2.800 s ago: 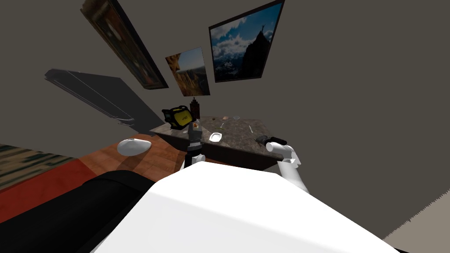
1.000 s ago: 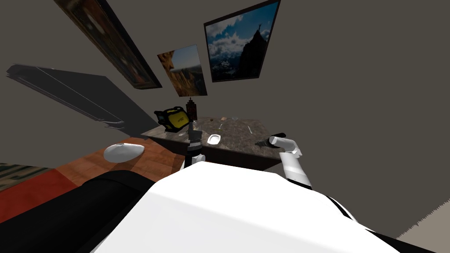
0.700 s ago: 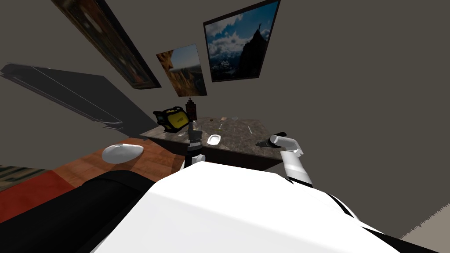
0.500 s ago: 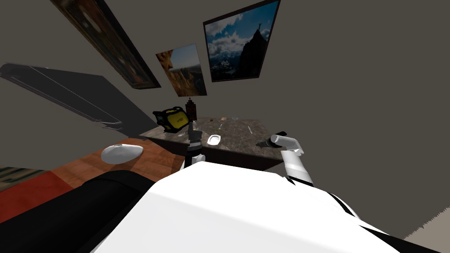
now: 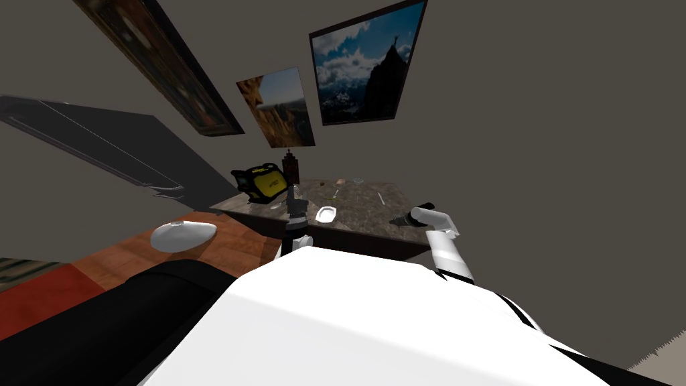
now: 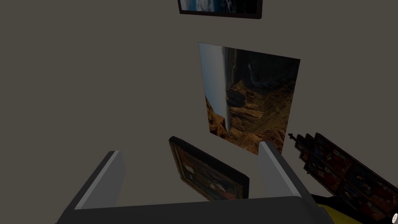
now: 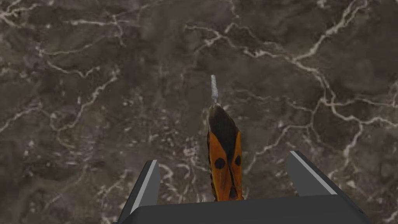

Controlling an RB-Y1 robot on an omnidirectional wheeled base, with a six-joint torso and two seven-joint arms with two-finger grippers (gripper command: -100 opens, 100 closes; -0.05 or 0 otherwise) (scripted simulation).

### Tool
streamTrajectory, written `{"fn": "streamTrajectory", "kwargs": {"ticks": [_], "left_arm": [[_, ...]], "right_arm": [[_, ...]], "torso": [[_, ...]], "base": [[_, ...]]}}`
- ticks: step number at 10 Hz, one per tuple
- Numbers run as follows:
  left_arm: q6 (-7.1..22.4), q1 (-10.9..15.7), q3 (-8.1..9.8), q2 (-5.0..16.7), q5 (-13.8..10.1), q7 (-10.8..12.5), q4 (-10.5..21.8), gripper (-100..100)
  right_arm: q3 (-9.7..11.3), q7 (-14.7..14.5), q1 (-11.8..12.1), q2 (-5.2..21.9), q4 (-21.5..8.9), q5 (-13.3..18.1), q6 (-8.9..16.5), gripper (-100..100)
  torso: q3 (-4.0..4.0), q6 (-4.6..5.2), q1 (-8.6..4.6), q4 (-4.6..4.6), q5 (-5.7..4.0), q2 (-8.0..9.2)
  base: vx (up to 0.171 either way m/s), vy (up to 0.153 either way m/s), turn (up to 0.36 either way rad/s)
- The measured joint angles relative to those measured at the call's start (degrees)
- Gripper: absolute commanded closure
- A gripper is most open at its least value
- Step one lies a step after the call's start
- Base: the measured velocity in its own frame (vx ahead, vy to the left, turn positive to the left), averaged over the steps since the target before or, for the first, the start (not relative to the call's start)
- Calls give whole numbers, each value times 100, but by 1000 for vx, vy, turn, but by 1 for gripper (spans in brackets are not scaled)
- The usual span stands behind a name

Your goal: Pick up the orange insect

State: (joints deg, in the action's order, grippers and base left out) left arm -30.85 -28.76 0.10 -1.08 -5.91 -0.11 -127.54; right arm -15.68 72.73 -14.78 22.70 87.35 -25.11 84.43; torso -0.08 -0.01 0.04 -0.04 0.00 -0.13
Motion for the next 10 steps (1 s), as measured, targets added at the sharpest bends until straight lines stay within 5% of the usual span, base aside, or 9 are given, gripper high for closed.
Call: {"fn": "streamTrajectory", "kwargs": {"ticks": [1, 5, 6, 7, 9, 10], "left_arm": [[0, 0, 0, 0, 0, 0, 0, 0], [0, 1, 0, 0, 0, 0, 0, 0], [0, 1, 0, 0, 0, 0, 0, 0], [0, 1, 0, 0, 0, 0, 0, 0], [0, 1, 0, 0, 0, 0, 0, 0], [0, 1, 0, 0, 0, 0, 0, 0]], "right_arm": [[1, -13, 0, -4, -13, 3, -25, 100], [0, -12, -2, -1, -10, 4, -24, 100], [0, -13, -2, -1, -10, 4, -24, 0], [0, -13, -2, -1, -10, 4, -24, 100], [-3, 89, 3, 56, 205, -42, 168, 100], [-3, 103, 0, 61, 219, -45, 195, 0]], "torso": [[3, 0, -2, 1, 0, 6], [6, -1, -7, 1, -4, 12], [6, 0, -7, 1, -3, 12], [6, 0, -7, 1, -3, 12], [18, 1, -11, 6, -2, 31], [13, 1, -10, 4, -4, 24]], "base": [[0, 0, 0], [0, 0, 0], [0, 0, 0], [-35, -9, 21], [-33, -13, 13], [0, 0, 0]]}}
